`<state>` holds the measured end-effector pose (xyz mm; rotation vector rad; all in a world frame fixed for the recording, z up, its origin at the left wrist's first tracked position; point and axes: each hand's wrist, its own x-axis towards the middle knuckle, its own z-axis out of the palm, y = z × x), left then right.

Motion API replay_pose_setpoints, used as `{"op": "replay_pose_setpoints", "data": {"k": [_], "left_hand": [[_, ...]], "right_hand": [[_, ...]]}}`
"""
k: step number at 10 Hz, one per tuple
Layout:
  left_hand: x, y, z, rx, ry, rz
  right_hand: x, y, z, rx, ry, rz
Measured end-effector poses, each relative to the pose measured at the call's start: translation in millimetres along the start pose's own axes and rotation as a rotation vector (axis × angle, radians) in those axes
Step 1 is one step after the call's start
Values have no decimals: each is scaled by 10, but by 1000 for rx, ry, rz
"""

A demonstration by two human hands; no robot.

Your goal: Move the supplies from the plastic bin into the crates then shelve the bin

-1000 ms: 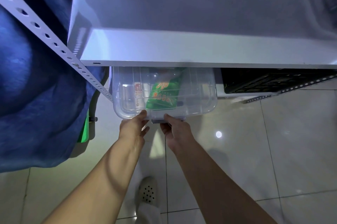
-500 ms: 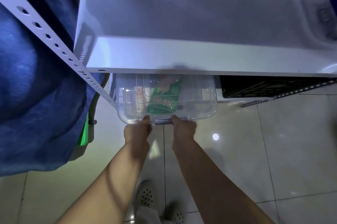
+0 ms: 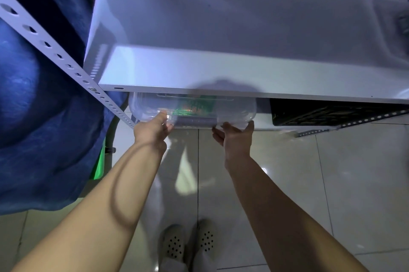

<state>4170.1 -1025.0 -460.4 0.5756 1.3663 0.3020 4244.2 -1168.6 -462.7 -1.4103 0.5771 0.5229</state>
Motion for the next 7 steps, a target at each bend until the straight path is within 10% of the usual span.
{"op": "replay_pose_setpoints", "data": {"k": [3,7], "left_hand": [[143,-21,14,66,40,109],[-856,154,-309,644,-85,283]], "right_hand": [[125,100,7,0,-38,-24],[-531,-489,-524,-833,-111,-230]]}}
